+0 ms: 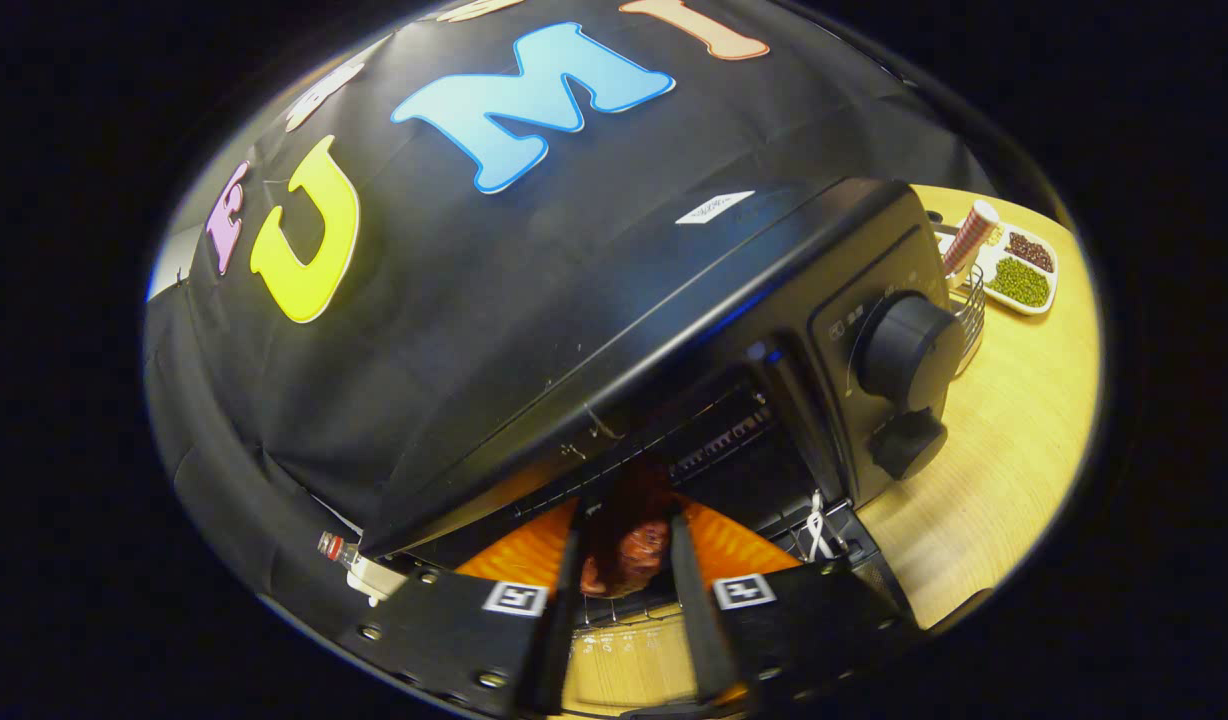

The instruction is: Open the electric oven with the left hand, put the food in, and close the electric oven.

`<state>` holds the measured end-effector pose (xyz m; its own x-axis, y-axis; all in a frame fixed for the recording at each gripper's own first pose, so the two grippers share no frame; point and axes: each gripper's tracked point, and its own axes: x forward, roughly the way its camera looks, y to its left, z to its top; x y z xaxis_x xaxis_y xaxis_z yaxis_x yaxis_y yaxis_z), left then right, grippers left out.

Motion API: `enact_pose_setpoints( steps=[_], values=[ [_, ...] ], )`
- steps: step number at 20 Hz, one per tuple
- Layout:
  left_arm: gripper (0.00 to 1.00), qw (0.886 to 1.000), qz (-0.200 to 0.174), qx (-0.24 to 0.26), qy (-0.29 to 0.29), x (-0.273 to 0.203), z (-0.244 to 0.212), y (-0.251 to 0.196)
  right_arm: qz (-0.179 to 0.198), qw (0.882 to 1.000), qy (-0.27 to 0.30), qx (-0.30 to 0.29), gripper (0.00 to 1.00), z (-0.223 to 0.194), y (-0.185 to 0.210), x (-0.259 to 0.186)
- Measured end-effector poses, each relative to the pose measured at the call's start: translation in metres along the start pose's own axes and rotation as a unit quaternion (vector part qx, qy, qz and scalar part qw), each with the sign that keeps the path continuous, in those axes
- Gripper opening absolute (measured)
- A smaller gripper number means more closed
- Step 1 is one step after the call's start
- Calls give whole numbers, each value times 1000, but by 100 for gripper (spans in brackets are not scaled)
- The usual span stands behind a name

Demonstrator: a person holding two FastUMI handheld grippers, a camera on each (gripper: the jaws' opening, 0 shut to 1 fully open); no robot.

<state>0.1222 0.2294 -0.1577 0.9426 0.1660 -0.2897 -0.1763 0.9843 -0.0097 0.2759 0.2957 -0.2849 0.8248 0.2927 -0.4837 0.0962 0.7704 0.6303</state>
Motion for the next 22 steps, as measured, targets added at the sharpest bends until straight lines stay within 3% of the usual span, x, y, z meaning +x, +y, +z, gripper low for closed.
enact_pose_setpoints(
  steps=[2, 3, 6, 16, 22],
  values=[
    [100, 1000, -4, 1, -2, -2, 1, -4, -10, 1000, -10, -18, 67, 5, -5, -7],
    [100, 1000, -5, 0, -1, -2, 1, -6, -9, 999, -14, -28, 89, 8, -5, -10],
    [100, 1000, -14, -9, 1, -4, -3, -17, -5, 998, -19, -60, 97, 13, -5, -29],
    [100, 998, -65, -16, 13, -14, -21, -88, 43, 983, -63, -166, 97, 47, 9, -127],
    [100, 995, -98, -9, 25, -21, -36, -133, 34, 963, -120, -238, 97, 85, -3, -196]
  ],
)
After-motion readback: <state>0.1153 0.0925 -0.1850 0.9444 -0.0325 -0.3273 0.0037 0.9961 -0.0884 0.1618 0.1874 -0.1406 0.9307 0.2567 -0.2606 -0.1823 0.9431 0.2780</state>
